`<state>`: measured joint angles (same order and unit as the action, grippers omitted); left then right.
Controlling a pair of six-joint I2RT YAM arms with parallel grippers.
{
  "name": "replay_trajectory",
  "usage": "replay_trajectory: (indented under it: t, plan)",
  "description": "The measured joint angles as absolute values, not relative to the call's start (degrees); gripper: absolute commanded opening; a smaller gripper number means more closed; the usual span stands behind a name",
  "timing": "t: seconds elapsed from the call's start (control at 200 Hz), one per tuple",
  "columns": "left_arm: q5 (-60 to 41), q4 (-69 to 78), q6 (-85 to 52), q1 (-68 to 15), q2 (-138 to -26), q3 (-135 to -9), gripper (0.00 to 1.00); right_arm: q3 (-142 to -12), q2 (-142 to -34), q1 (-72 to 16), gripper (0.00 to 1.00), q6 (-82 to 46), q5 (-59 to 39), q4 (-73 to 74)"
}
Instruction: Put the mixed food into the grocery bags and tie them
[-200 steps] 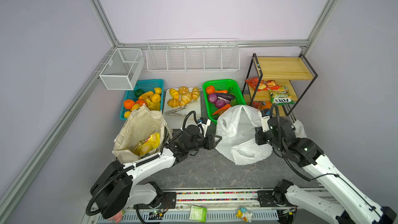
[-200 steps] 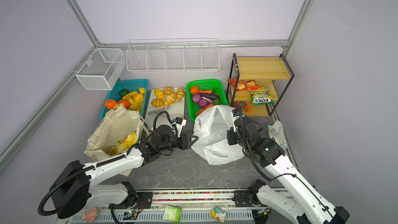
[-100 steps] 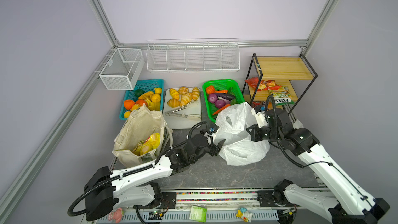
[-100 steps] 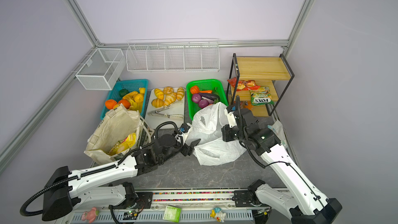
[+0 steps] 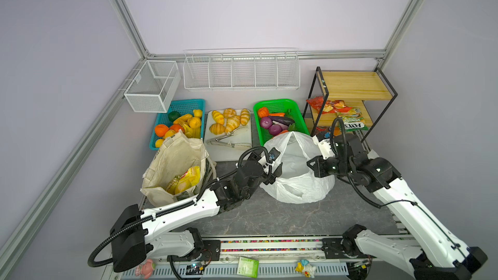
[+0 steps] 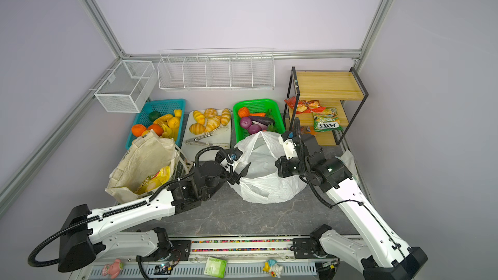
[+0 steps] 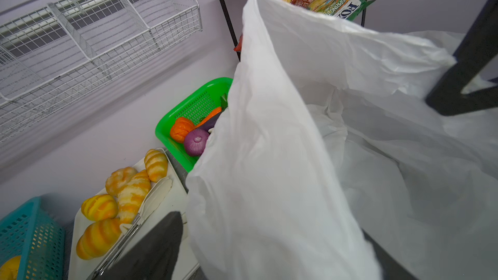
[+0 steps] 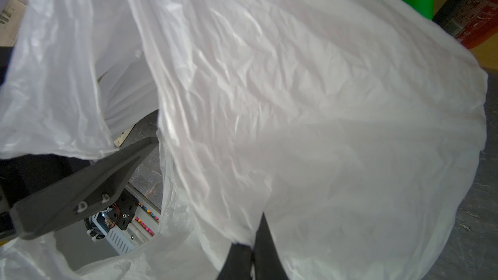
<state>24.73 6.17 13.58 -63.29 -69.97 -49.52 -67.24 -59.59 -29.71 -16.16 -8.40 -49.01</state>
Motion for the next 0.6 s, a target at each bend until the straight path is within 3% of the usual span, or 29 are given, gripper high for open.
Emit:
replay_trajectory:
  t: [0.06, 0.255, 0.375, 0.6]
  plan:
    - [24.6, 6.8, 14.3, -63.3, -71.1, -51.0, 0.67, -67.3, -59.6, -29.7, 0.07, -14.9, -8.5, -49.6]
    - [24.1, 5.8, 13.0, -63.3, -76.1, -57.8, 0.16, -68.0, -59.5, -29.7, 0.07, -10.6, -2.9, -54.6]
    - [19.2, -1.3, 9.4, -62.7, -77.1, -61.8, 0.09, -68.1, -58.5, -29.7, 0.08, -9.8, 4.5, -57.6]
    - [-2.2, -10.2, -4.7, -59.7, -74.5, -65.6, 0.00, -68.5, -54.9, -29.7, 0.13, -8.1, 11.8, -58.3]
